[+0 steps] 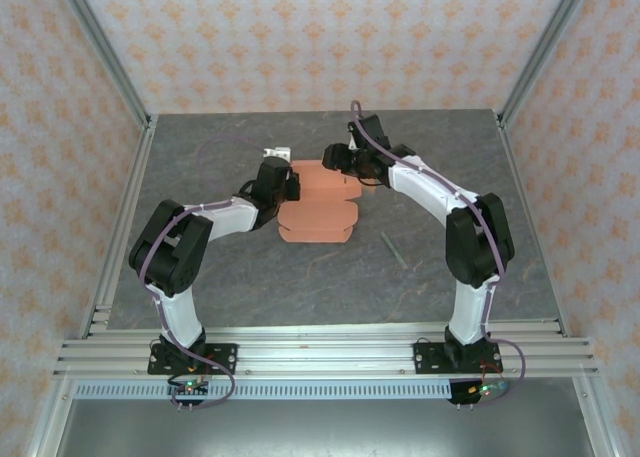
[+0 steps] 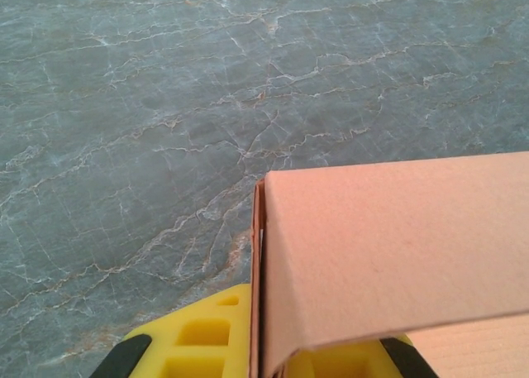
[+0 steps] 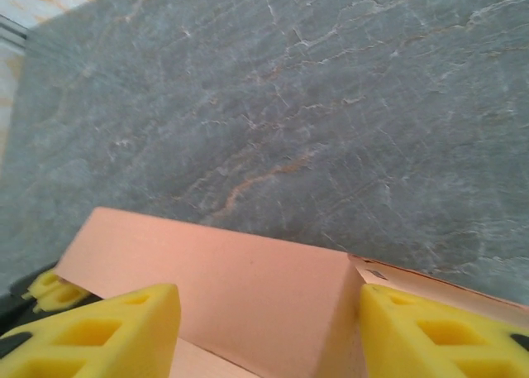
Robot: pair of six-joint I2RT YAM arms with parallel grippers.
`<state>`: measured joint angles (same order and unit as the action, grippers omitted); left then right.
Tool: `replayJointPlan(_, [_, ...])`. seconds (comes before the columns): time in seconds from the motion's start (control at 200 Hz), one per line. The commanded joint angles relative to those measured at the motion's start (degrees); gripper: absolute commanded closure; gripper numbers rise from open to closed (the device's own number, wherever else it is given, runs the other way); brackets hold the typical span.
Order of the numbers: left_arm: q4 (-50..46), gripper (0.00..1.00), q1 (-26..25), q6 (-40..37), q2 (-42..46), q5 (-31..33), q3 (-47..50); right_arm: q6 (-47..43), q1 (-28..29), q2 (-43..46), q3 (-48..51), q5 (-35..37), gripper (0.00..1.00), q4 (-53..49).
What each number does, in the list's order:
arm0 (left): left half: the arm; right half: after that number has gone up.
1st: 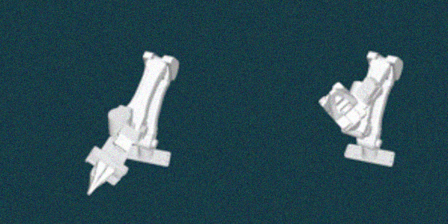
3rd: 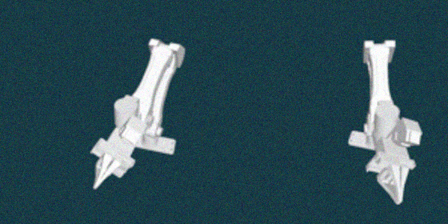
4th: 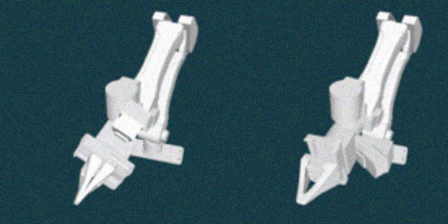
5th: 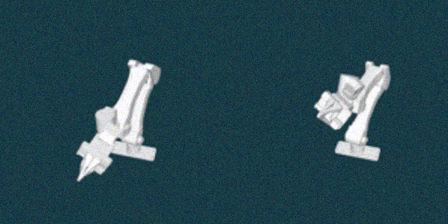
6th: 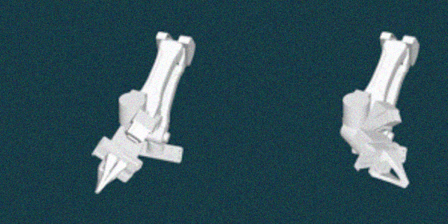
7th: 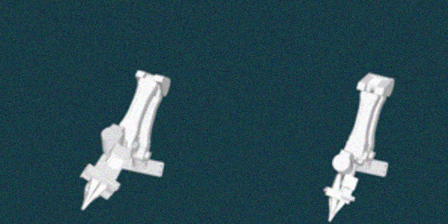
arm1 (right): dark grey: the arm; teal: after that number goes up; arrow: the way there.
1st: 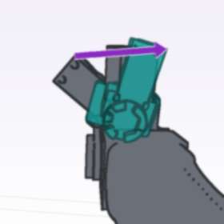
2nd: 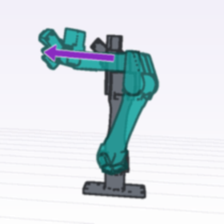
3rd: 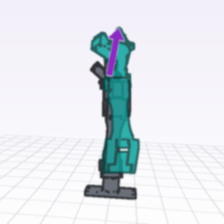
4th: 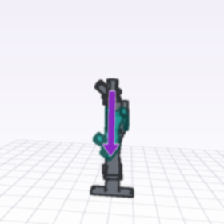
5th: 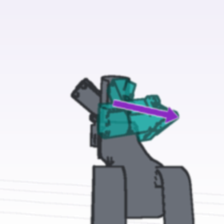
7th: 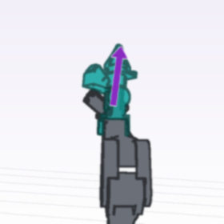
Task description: Fold the paper box
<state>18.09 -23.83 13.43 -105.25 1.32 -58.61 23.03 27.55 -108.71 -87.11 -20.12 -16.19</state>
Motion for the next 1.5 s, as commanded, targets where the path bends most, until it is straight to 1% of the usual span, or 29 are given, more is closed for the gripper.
replayJointPlan(0.0, [3.0, 1.0, -0.86, -1.33, 1.03, 2.01, 0.73, 8.26, -1.27, 0.1, 3.51, -4.24, 0.47, 9.48])
replayJointPlan(0.1, [3.18, 1.0, -1.03, -1.65, 0.79, 2.23, 0.86, 11.3, -1.37, -0.29, 4.66, -5.1, 0.53, 12.54])
replayJointPlan(0.265, [3.74, 1.0, -1.3, -1.91, 0.89, 2.61, 1.25, 14.07, -1.39, -0.02, 6.46, -3.27, 0.65, 14.9])
replayJointPlan(0.365, [4.22, 1.0, -1.46, -2.15, 0.56, 2.98, 1.56, 15.63, -1.36, -0.21, 7.37, -2.96, 0.69, 16.17])
replayJointPlan(0.52, [4.39, 0.97, -1.48, -2.44, -0.15, 3.11, 1.63, 13.49, -1.42, -0.17, 7.68, -0.45, 0.7, 14.43])
replayJointPlan(0.641, [4.72, 0.9, -1.56, -2.8, -0.02, 3.09, 1.88, 11.79, -1.37, -0.45, 7.98, 0.71, 0.71, 13.62])
replayJointPlan(0.796, [3.01, 0.84, -1.9, -3.76, -0.46, 2.62, 0.76, 10.21, -1.44, -1.08, 8.24, 1.69, 0.71, 13.48])
replayJointPlan(1.176, [-5.17, 0.78, -3.56, -8.79, -0.65, 5.8, -2.45, 9.25, -1.45, -1.78, 11.44, 2.06, 0.74, 16.71])
replayJointPlan(1.496, [-11.19, 0.74, -3.81, -10.26, -2.2, 6.83, -5.67, 7.77, -1.11, -2.05, 13.26, 3.35, 0.75, 17.13])
